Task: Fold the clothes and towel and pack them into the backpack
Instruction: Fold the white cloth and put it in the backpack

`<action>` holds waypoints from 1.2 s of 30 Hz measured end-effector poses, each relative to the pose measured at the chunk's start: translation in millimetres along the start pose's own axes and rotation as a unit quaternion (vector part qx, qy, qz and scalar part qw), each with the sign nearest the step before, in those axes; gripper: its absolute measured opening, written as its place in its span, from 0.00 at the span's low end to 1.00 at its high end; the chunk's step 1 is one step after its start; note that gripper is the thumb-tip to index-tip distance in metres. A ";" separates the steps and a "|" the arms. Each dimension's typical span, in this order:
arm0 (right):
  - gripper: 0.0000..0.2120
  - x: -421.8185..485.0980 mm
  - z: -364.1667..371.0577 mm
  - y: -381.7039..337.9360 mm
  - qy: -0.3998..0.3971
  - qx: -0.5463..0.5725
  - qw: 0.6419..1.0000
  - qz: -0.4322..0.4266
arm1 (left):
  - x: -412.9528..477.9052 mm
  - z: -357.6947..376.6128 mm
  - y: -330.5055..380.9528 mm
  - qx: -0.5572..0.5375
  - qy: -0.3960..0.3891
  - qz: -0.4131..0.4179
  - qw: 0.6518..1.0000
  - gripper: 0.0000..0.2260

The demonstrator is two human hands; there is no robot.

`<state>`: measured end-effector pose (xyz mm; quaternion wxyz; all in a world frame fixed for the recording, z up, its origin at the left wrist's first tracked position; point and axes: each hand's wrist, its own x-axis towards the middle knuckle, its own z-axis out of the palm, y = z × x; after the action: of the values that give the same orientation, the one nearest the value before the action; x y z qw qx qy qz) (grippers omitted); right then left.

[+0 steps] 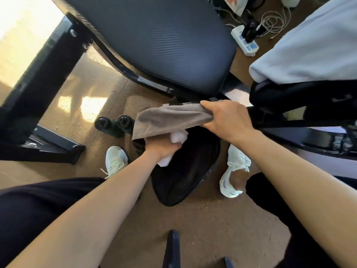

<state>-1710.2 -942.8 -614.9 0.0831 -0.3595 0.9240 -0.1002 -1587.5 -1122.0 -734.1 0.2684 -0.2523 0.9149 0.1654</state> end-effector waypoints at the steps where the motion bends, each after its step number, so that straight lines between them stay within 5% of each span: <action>1: 0.23 3.1 -0.1 -6.4 -0.002 -0.031 0.999 0.013 | -2.6 -1.5 3.6 0.032 0.009 0.000 0.999 0.33; 4: 0.23 16.9 -3.3 -24.3 -0.015 -0.026 0.998 0.046 | -8.9 0.5 12.0 0.066 0.009 0.010 0.998 0.33; 13: 0.27 38.7 -18.4 -42.1 -0.006 0.268 0.963 0.033 | -12.5 8.6 15.0 0.031 0.129 0.052 0.990 0.27; 17: 0.26 35.9 -28.8 -52.8 -0.016 0.358 0.934 -0.003 | -9.9 14.0 14.8 0.148 0.219 0.071 0.962 0.19; 20: 0.28 40.3 -47.4 -53.5 0.061 0.436 0.898 -0.010 | -9.9 27.7 17.8 0.182 0.267 0.073 0.944 0.13; 23: 0.27 49.7 -55.8 -37.3 0.110 0.449 0.887 0.008 | -4.6 42.2 25.6 0.197 0.224 0.091 0.950 0.16; 29: 0.24 42.2 -19.6 -29.8 0.002 0.326 0.945 -0.026 | 37.0 55.8 30.2 0.177 0.017 0.117 0.977 0.25; 33: 0.26 46.9 -23.9 -12.9 0.021 0.364 0.931 -0.011 | 51.5 51.4 28.6 0.183 -0.001 0.097 0.978 0.32; 36: 0.25 52.7 -25.9 -5.3 0.021 0.363 0.932 0.008 | 49.6 51.1 37.7 0.170 0.064 0.113 0.977 0.29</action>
<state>-1750.9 -979.3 -592.9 0.1888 -0.2955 0.8290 -0.4356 -1623.6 -1087.3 -797.2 0.2273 -0.1082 0.9676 0.0202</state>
